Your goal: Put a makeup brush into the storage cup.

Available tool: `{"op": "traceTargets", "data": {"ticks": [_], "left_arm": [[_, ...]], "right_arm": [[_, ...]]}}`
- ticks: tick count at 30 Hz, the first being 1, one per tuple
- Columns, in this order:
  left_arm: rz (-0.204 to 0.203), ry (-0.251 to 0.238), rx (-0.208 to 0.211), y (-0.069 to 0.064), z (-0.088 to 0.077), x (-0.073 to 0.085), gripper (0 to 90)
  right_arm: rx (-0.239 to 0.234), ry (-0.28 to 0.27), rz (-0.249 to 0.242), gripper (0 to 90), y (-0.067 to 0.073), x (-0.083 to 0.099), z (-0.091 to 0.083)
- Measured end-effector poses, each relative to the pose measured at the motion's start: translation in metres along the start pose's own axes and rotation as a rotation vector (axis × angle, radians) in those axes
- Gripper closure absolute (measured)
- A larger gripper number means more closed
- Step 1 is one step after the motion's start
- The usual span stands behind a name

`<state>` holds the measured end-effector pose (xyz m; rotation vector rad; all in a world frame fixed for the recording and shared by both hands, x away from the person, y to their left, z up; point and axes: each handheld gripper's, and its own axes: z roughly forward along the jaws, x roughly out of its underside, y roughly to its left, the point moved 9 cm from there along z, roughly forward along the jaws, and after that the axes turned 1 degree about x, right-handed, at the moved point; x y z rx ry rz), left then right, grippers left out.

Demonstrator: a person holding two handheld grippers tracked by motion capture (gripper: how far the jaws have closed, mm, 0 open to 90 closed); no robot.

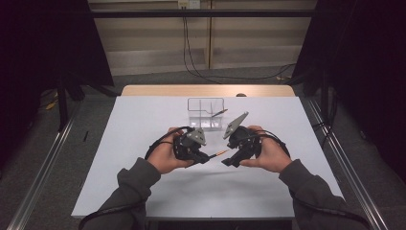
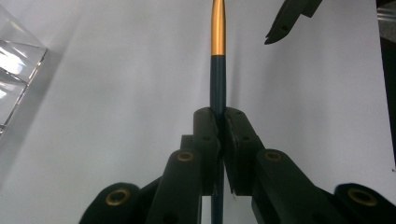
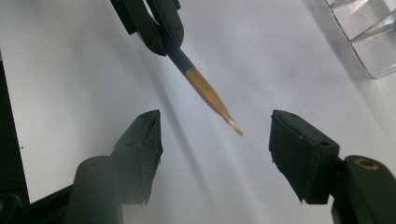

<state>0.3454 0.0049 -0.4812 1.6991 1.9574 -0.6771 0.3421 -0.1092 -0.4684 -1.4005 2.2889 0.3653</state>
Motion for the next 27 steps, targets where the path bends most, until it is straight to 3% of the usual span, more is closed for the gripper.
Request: {"op": "traceTargets", "data": {"ticks": [15,27], "left_arm": [[-0.023,-0.028,-0.02,0.006,-0.005,-0.001,84.1],[-0.039,-0.029,-0.026,0.009,-0.008,0.002,84.1]], "right_arm": [[0.025,-0.036,0.043,19.8,-0.014,0.019,-0.005],[0.02,-0.074,0.088,13.1,-0.016,0.029,-0.009]]}}
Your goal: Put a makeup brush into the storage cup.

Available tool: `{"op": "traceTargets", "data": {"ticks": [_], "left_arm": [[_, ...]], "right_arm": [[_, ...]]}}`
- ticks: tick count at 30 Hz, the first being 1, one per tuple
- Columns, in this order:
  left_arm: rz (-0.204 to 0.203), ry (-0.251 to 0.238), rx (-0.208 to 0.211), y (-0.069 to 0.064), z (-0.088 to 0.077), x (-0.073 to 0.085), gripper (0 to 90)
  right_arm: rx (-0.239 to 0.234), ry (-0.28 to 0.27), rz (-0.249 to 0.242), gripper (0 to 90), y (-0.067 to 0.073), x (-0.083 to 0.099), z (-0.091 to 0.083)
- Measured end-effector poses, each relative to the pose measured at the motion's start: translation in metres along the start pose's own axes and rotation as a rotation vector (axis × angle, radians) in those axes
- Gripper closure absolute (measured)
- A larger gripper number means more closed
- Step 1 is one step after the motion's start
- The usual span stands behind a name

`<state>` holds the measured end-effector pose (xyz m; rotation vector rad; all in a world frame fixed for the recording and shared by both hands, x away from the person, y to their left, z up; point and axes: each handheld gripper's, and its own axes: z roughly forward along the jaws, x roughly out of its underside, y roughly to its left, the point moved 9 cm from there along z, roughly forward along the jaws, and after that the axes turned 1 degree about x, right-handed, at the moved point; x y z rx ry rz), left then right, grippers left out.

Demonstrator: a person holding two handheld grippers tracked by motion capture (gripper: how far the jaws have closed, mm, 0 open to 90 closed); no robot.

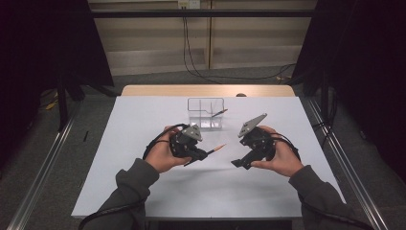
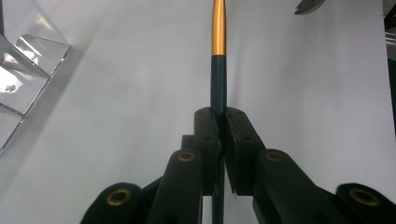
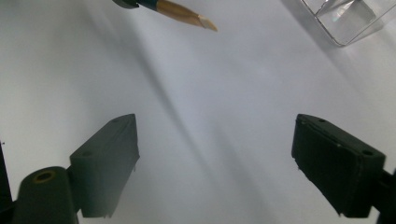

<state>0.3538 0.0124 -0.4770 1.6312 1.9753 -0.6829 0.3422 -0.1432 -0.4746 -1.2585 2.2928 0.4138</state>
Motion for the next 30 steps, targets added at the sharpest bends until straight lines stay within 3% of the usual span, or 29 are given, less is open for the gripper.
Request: {"op": "traceTargets", "data": {"ticks": [9,14,30], "left_arm": [[-0.034,-0.047,-0.009,0.002,-0.002,-0.002,84.1],[-0.034,-0.046,0.002,0.003,-0.003,-0.001,84.1],[-0.064,-0.094,-0.022,0.005,-0.005,-0.001,84.1]], "right_arm": [[0.002,-0.036,0.0,8.9,-0.005,0.009,-0.002],[-0.005,-0.061,0.01,8.7,-0.006,0.014,-0.005],[0.001,-0.1,0.042,8.5,-0.009,0.026,-0.008]]}}
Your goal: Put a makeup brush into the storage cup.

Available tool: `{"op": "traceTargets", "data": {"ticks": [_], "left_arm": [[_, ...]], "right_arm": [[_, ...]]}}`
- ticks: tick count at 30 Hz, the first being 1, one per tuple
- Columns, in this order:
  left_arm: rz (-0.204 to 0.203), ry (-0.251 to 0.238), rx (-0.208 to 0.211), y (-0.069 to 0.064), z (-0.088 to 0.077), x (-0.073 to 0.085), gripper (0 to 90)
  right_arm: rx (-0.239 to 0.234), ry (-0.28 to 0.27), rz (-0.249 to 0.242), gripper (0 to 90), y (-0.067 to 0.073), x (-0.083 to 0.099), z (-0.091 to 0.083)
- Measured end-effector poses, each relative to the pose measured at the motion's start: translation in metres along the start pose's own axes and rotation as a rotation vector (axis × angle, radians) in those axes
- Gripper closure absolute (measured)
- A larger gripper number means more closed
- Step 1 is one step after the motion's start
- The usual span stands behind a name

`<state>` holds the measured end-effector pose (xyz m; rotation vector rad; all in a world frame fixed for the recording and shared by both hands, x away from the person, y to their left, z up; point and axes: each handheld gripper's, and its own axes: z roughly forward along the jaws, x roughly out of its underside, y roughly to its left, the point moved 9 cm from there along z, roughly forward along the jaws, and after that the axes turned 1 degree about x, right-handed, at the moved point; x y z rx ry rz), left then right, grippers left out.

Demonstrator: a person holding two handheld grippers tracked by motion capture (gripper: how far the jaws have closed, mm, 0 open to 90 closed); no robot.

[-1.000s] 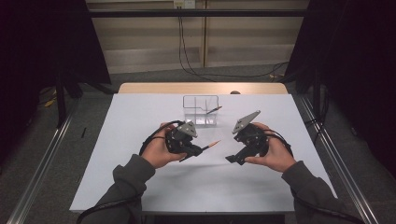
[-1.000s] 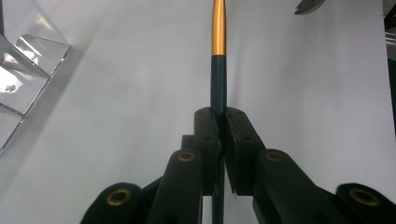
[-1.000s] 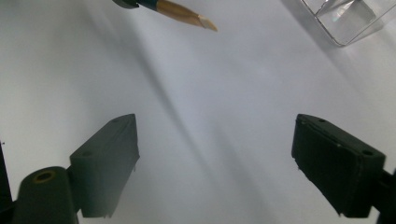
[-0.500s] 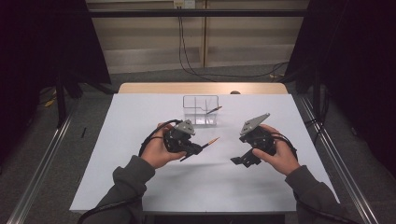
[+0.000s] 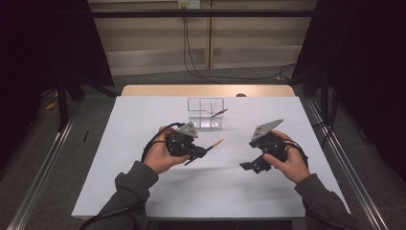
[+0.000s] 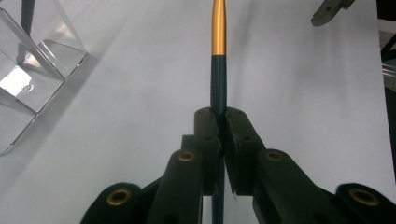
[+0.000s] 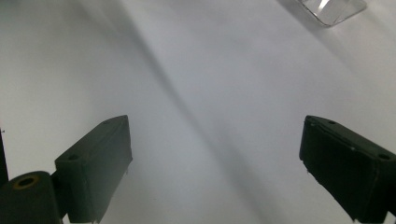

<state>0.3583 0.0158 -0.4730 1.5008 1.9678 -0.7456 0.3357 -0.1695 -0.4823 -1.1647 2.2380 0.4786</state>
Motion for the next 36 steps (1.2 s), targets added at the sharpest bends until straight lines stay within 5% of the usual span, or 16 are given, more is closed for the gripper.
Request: {"op": "traceTargets", "data": {"ticks": [36], "left_arm": [[-0.012,-0.009,0.005,-0.002,0.0,0.002,84.1]], "right_arm": [[0.02,-0.092,0.082,8.8,-0.013,0.033,-0.014]]}}
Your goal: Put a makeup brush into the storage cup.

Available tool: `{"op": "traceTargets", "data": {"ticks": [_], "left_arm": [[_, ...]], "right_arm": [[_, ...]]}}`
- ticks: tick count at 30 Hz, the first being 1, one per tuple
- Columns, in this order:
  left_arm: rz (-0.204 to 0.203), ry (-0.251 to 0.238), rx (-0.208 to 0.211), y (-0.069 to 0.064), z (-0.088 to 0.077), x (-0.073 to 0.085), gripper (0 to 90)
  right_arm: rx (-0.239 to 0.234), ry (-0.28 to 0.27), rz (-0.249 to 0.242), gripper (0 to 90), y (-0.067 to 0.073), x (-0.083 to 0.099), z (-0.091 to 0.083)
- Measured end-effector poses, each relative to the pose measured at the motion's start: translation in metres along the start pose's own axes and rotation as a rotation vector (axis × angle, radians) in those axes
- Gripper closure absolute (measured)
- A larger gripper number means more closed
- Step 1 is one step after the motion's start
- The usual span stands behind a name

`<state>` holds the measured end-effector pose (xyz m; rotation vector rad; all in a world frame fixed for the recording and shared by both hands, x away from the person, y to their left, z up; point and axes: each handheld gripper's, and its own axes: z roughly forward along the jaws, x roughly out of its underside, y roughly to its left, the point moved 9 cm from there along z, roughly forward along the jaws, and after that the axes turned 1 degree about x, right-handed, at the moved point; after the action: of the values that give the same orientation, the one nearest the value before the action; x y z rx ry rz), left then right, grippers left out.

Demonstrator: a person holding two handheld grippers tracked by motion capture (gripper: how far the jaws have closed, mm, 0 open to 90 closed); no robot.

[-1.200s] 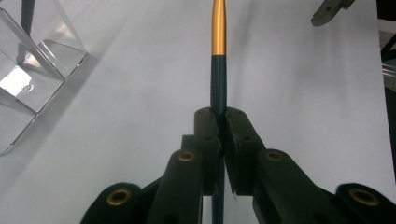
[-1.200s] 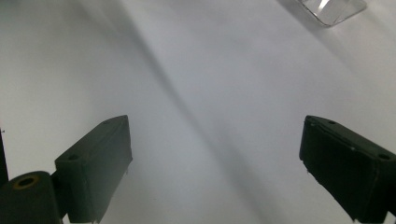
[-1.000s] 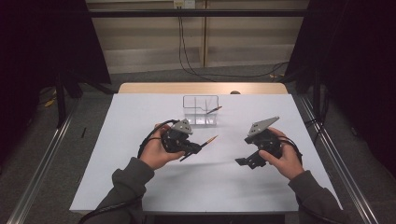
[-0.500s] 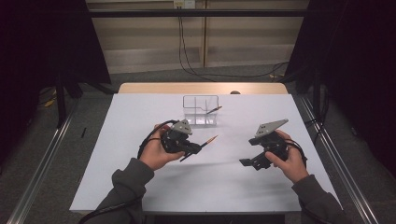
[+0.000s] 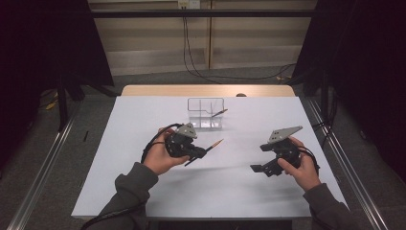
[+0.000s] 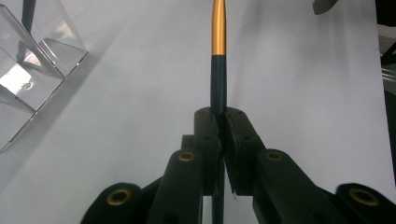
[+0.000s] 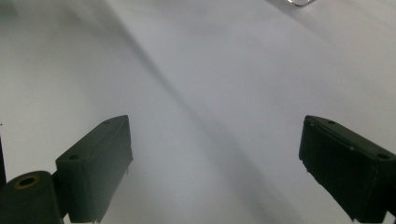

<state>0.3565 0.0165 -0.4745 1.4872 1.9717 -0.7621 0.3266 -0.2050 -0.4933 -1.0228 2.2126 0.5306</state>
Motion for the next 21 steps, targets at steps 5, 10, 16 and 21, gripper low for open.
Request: {"op": "traceTargets", "data": {"ticks": [5,10,16,21], "left_arm": [[0.004,0.002,-0.003,0.0,0.001,0.0,84.1],[0.003,0.004,0.001,0.0,0.001,0.0,84.1],[0.001,0.003,-0.002,0.0,0.001,0.0,84.1],[-0.002,-0.001,-0.002,0.0,-0.001,0.0,84.1]], "right_arm": [[0.007,-0.013,0.022,8.9,-0.003,0.005,-0.004],[0.023,-0.032,0.029,9.1,-0.007,0.008,-0.007],[0.026,-0.058,0.038,9.5,-0.007,0.01,-0.011],[0.024,-0.083,0.046,9.4,-0.008,0.012,-0.013]]}}
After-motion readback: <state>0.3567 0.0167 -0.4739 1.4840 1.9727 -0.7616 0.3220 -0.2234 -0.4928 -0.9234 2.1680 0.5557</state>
